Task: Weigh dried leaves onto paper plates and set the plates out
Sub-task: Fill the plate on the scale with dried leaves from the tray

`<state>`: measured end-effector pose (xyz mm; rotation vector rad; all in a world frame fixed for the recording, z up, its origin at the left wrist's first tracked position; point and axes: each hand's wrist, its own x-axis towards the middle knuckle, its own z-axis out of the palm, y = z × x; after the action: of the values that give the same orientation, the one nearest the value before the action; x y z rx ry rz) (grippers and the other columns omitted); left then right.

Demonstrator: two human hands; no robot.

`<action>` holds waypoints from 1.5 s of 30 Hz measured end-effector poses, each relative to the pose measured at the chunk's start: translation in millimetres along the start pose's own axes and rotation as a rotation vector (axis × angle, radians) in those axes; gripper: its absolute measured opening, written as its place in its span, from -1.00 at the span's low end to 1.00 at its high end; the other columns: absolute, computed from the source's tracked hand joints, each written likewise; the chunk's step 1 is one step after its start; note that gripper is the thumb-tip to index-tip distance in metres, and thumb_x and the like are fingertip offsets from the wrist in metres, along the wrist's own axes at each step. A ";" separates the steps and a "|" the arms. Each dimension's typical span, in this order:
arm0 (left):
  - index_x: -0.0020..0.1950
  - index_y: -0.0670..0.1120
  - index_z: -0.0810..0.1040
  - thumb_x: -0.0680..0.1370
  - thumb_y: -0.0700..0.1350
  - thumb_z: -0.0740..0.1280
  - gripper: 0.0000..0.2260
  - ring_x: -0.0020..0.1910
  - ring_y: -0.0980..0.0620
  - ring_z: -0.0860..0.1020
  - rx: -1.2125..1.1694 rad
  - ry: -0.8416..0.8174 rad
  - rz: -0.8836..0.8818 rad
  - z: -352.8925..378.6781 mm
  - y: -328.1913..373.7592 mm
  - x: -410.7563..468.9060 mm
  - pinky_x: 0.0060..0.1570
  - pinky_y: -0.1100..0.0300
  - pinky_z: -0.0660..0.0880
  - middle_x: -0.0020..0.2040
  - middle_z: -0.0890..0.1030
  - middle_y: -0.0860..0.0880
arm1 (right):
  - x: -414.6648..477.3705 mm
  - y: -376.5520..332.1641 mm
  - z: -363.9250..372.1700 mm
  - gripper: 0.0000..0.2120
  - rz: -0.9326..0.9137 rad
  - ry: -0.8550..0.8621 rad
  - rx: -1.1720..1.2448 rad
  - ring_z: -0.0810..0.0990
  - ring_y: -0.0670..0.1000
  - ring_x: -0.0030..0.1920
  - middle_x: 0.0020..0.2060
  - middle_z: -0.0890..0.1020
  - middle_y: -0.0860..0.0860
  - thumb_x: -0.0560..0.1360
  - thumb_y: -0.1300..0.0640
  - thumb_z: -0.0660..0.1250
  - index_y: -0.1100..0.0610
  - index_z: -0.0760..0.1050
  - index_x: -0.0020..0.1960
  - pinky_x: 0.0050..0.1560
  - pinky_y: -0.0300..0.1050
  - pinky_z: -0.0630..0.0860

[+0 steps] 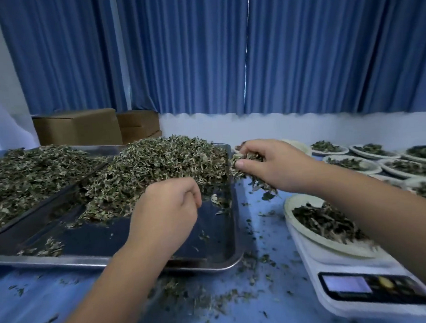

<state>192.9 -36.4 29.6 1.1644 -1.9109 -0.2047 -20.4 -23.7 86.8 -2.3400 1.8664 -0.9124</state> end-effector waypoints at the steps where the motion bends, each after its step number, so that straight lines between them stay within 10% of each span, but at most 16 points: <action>1: -0.42 0.08 0.47 0.47 -0.32 0.18 -0.64 -0.57 0.10 0.38 -0.037 -0.015 0.021 3.5 5.8 -1.8 -0.53 0.17 0.33 -0.49 0.50 0.08 | -11.3 6.4 -10.3 -0.85 0.020 -0.004 0.014 0.42 -0.19 -0.45 -0.35 0.52 -0.07 0.55 -0.05 0.30 0.02 0.50 -0.08 -0.44 -0.34 0.30; 13: -0.38 0.05 0.56 0.47 -0.26 0.17 -0.67 -0.55 0.03 0.42 -0.089 -0.154 -0.064 71.3 88.2 11.9 -0.51 0.19 0.36 -0.47 0.55 0.05 | -88.1 73.4 -80.3 -0.85 0.156 0.087 -0.015 0.48 -0.15 -0.43 -0.29 0.62 -0.02 0.53 -0.11 0.30 -0.05 0.53 -0.05 -0.37 -0.26 0.39; 23: -0.33 0.07 0.53 0.55 -0.22 0.19 -0.68 -0.56 0.07 0.38 0.200 -0.174 -0.105 85.1 68.8 4.1 -0.53 0.28 0.21 -0.50 0.47 0.10 | -87.0 102.6 -66.0 -0.69 0.120 -0.153 -0.196 0.55 -0.07 0.01 -0.01 0.61 -0.15 0.55 -0.24 0.12 -0.16 0.50 0.15 0.07 -0.03 0.50; 33: -0.33 0.06 0.55 0.52 -0.25 0.17 -0.67 -0.53 0.05 0.42 0.220 -0.189 -0.112 89.7 69.2 5.1 -0.50 0.26 0.26 -0.47 0.50 0.10 | -107.0 109.9 -68.7 -0.90 0.144 0.229 0.109 0.54 -0.27 -0.23 -0.26 0.61 -0.24 0.52 -0.12 0.27 -0.17 0.55 -0.09 -0.23 -0.24 0.44; 45: -0.36 0.06 0.55 0.49 -0.25 0.17 -0.67 -0.49 0.04 0.47 0.222 -0.196 -0.101 92.6 69.3 0.4 -0.46 0.23 0.33 -0.45 0.54 0.08 | -153.4 131.0 -57.7 -0.72 0.278 0.509 0.186 0.30 -0.11 -0.51 -0.48 0.46 0.18 0.56 0.03 0.29 0.06 0.54 -0.30 -0.49 -0.33 0.24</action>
<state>79.6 -24.4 9.8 1.4349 -2.0881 -0.1694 -180.5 95.5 22.1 -1.7931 2.0769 -1.6693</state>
